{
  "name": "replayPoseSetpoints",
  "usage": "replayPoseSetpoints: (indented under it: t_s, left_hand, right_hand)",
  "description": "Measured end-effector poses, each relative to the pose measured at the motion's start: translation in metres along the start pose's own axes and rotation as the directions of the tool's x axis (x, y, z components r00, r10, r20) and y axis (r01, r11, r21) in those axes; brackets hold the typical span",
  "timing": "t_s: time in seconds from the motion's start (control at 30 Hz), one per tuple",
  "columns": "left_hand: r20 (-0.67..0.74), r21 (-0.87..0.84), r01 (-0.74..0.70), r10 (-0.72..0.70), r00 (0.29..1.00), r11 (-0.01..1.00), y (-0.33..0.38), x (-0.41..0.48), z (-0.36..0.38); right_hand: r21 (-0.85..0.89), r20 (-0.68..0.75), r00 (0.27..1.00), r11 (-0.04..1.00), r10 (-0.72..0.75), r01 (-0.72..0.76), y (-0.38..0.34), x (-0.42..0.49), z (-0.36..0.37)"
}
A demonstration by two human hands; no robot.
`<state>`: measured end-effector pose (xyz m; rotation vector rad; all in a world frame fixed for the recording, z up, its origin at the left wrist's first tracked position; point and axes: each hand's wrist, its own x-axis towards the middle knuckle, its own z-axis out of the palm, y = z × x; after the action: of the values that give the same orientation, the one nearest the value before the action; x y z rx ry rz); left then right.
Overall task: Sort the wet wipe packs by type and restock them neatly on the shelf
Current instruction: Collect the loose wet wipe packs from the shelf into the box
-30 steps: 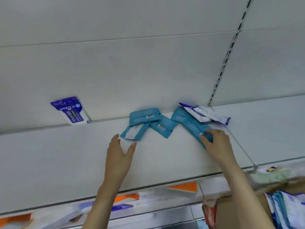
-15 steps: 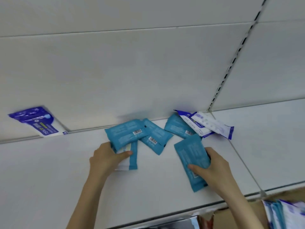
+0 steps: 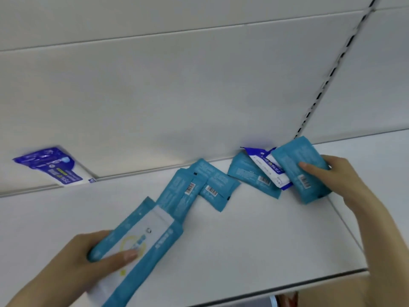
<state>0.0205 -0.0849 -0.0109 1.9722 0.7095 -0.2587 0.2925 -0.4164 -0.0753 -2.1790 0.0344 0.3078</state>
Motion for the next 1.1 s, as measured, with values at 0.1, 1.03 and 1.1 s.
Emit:
replayPoseSetpoints:
  t_s: [0.1, 1.03, 1.1]
  left_hand:
    - [-0.139, -0.132, -0.012, -0.006, 0.990, 0.991, 0.012, 0.035, 0.012]
    - [-0.296, -0.178, -0.380, 0.319, 0.900, 0.908, -0.070, -0.116, 0.197]
    - [-0.270, -0.322, -0.376, 0.296, 0.916, 0.869, -0.085, -0.152, 0.216]
  right_hand:
    - [-0.074, 0.097, 0.994, 0.996, 0.054, -0.047, 0.006, 0.011, 0.001]
    - [0.402, -0.097, 0.993, 0.911, -0.060, 0.094, 0.118, -0.282, 0.031]
    - [0.460, -0.060, 0.998, 0.888, 0.004, 0.024, 0.139, -0.324, 0.029]
